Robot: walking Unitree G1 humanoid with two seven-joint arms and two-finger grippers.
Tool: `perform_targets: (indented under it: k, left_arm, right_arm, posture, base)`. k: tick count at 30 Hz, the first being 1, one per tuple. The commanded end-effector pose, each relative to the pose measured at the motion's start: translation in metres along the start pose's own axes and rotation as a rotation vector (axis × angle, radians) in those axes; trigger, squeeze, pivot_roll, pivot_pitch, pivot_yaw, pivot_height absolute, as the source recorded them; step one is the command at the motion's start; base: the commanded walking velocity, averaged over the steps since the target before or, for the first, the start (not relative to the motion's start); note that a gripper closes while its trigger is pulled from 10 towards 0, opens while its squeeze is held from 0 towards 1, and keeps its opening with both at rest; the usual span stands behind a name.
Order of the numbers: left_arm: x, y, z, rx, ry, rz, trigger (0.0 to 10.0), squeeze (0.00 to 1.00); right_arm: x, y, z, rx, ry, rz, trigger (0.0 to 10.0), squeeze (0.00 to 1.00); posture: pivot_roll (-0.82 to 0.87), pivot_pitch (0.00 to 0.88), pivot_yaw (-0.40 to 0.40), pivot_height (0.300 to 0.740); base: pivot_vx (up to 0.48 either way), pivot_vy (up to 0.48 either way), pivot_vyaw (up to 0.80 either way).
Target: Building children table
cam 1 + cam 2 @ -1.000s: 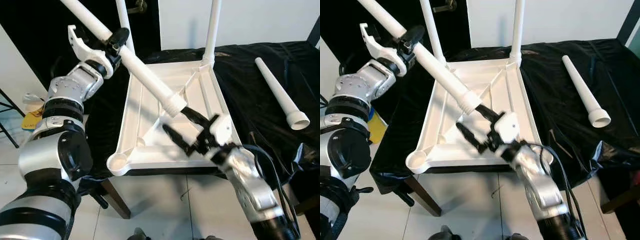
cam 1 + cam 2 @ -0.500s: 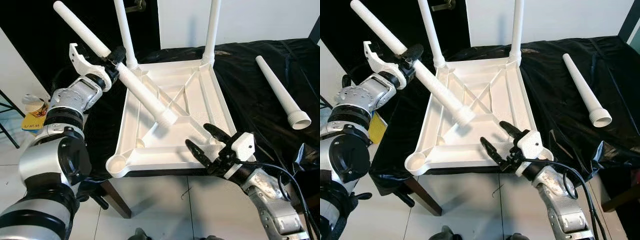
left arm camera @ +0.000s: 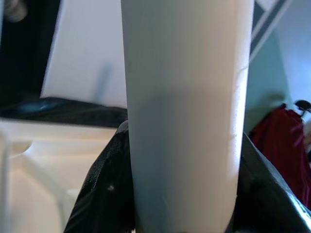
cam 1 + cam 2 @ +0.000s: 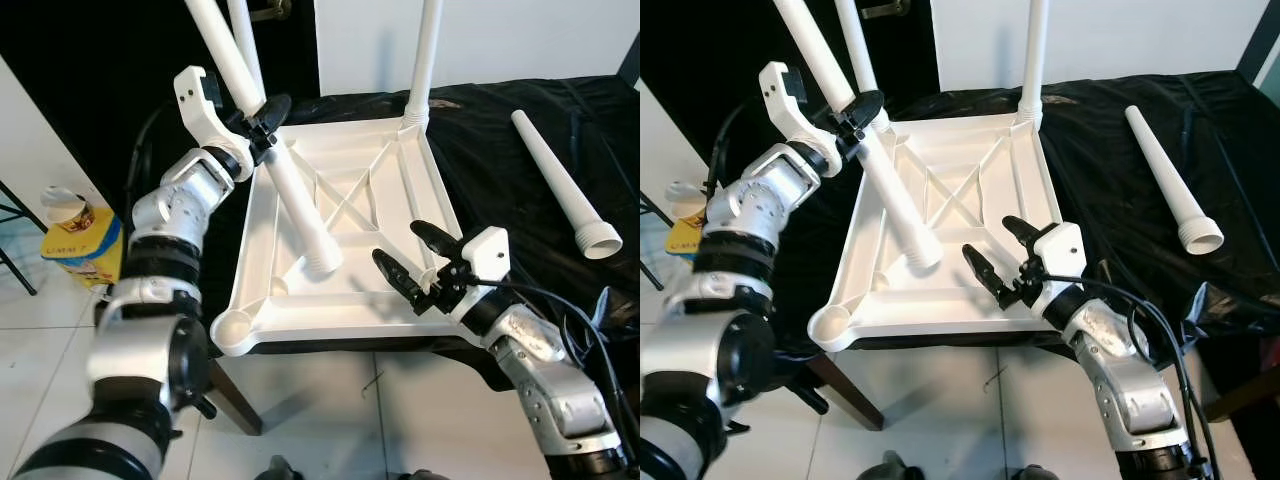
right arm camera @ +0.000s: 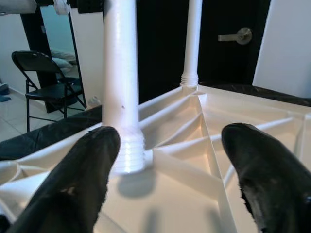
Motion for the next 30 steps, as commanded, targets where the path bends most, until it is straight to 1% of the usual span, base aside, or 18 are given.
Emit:
perform_targets:
  k: [1, 2, 3, 4, 5, 6, 7, 8, 9, 10, 11, 13, 14, 15, 16, 21, 22, 30]
  left_arm:
    - [-0.001, 0.005, 0.022, 0.082, -0.106, 0.025, 10.0, 0.0]
    - [0.0, 0.006, 0.035, 0.122, -0.129, 0.036, 10.0, 0.0]
    - [0.0, 0.006, 0.035, 0.122, -0.129, 0.036, 10.0, 0.0]
    - [0.001, 0.006, 0.048, 0.157, -0.157, 0.049, 10.0, 0.0]
    - [0.001, 0.006, 0.048, 0.157, -0.157, 0.049, 10.0, 0.0]
    - [0.001, 0.006, 0.063, 0.196, -0.189, 0.063, 10.0, 0.0]
    - [0.001, 0.006, 0.063, 0.196, -0.189, 0.063, 10.0, 0.0]
    - [0.001, 0.005, 0.078, 0.241, -0.221, 0.072, 10.0, 0.0]
    - [0.0, 0.004, 0.086, 0.269, -0.24, 0.077, 10.0, 0.0]
    - [0.0, 0.003, 0.096, 0.289, -0.26, 0.084, 10.0, 0.0]
    - [-0.001, 0.002, 0.108, 0.301, -0.287, 0.091, 10.0, 0.0]
    - [-0.001, 0.002, 0.108, 0.301, -0.287, 0.091, 10.0, 0.0]
    - [-0.002, 0.0, 0.119, 0.314, -0.309, 0.096, 10.0, 0.0]
    - [-0.002, 0.0, 0.119, 0.314, -0.309, 0.096, 10.0, 0.0]
    - [-0.004, -0.001, 0.13, 0.321, -0.332, 0.104, 10.0, 0.0]
    - [-0.007, -0.002, 0.147, 0.318, -0.361, 0.118, 10.0, 0.0]
    - [-0.01, -0.001, 0.155, 0.312, -0.375, 0.128, 10.0, 0.0]
    - [-0.012, -0.003, 0.167, 0.314, -0.386, 0.135, 10.0, 0.0]
  right_arm:
    - [0.006, 0.001, -0.009, 0.001, 0.036, -0.011, 10.0, 0.55]
    - [0.009, 0.0, -0.012, -0.001, 0.057, -0.021, 10.0, 1.0]
    - [0.009, 0.0, -0.012, -0.001, 0.057, -0.021, 10.0, 1.0]
    - [0.013, 0.0, -0.015, -0.002, 0.073, -0.024, 10.0, 1.0]
    - [0.013, 0.0, -0.015, -0.002, 0.073, -0.024, 10.0, 1.0]
    - [0.018, 0.0, -0.017, -0.011, 0.08, -0.028, 10.0, 1.0]
    - [0.018, 0.0, -0.017, -0.011, 0.08, -0.028, 10.0, 1.0]
    - [0.024, 0.0, -0.019, -0.02, 0.081, -0.03, 10.0, 0.64]
    - [0.027, 0.001, -0.019, -0.026, 0.078, -0.032, 10.0, 0.64]
    - [0.032, 0.002, -0.019, -0.033, 0.071, -0.036, 10.0, 0.0]
    - [0.036, 0.002, -0.018, -0.036, 0.066, -0.04, 10.0, 0.0]
    - [0.036, 0.002, -0.018, -0.036, 0.066, -0.04, 10.0, 0.0]
    - [0.04, 0.002, -0.018, -0.035, 0.059, -0.05, 10.0, 0.0]
    - [0.04, 0.002, -0.018, -0.035, 0.059, -0.05, 10.0, 0.0]
    - [0.045, 0.0, -0.016, -0.041, 0.045, -0.06, 10.0, 0.0]
    - [0.054, -0.004, -0.01, -0.059, 0.012, -0.086, 10.0, 0.0]
    - [0.061, -0.006, -0.004, -0.076, -0.014, -0.098, 10.0, 0.0]
    - [0.072, -0.005, 0.003, -0.107, -0.042, -0.094, 10.0, 0.0]
  posture:
    - [-0.07, 0.035, 0.051, 0.74]
    - [-0.06, 0.032, 0.044, 0.74]
    - [-0.06, 0.032, 0.044, 0.74]
    - [-0.06, 0.03, 0.038, 0.74]
    - [-0.06, 0.03, 0.038, 0.74]
    - [-0.06, 0.028, 0.034, 0.74]
    - [-0.06, 0.028, 0.034, 0.74]
    - [-0.05, 0.027, 0.029, 0.74]
    - [-0.05, 0.026, 0.028, 0.74]
    - [-0.05, 0.025, 0.027, 0.74]
    - [-0.04, 0.023, 0.022, 0.74]
    - [-0.04, 0.023, 0.022, 0.74]
    - [-0.04, 0.021, 0.019, 0.74]
    - [-0.04, 0.021, 0.019, 0.74]
    - [-0.04, 0.02, 0.016, 0.74]
    - [-0.03, 0.016, 0.013, 0.74]
    - [-0.03, 0.016, 0.009, 0.74]
    - [-0.02, 0.011, 0.003, 0.74]
  base:
    - [0.0, 0.0, 0.0]
    - [0.0, 0.0, 0.0]
    - [0.0, 0.0, 0.0]
    - [0.0, 0.0, 0.0]
    - [0.0, 0.0, 0.0]
    - [0.0, 0.0, 0.0]
    - [0.0, 0.0, 0.0]
    - [0.0, 0.0, 0.0]
    - [0.0, 0.0, 0.0]
    - [0.0, 0.0, 0.0]
    - [0.0, 0.0, 0.0]
    - [0.0, 0.0, 0.0]
    - [0.0, 0.0, 0.0]
    - [0.0, 0.0, 0.0]
    - [0.0, 0.0, 0.0]
    - [0.0, 0.0, 0.0]
    - [0.0, 0.0, 0.0]
    - [0.0, 0.0, 0.0]
Point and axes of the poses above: a point about 5 cm out from each wrist's last joint towards the gripper, its own x axis pointing out of the wrist towards the gripper, its own y axis along the axis of the wrist's last joint, z = x × y, the point moved 6 cm from there along x, pointing out of the wrist towards the gripper, and after that the axes turned 5 degrees about x, right-handed, at the moved point
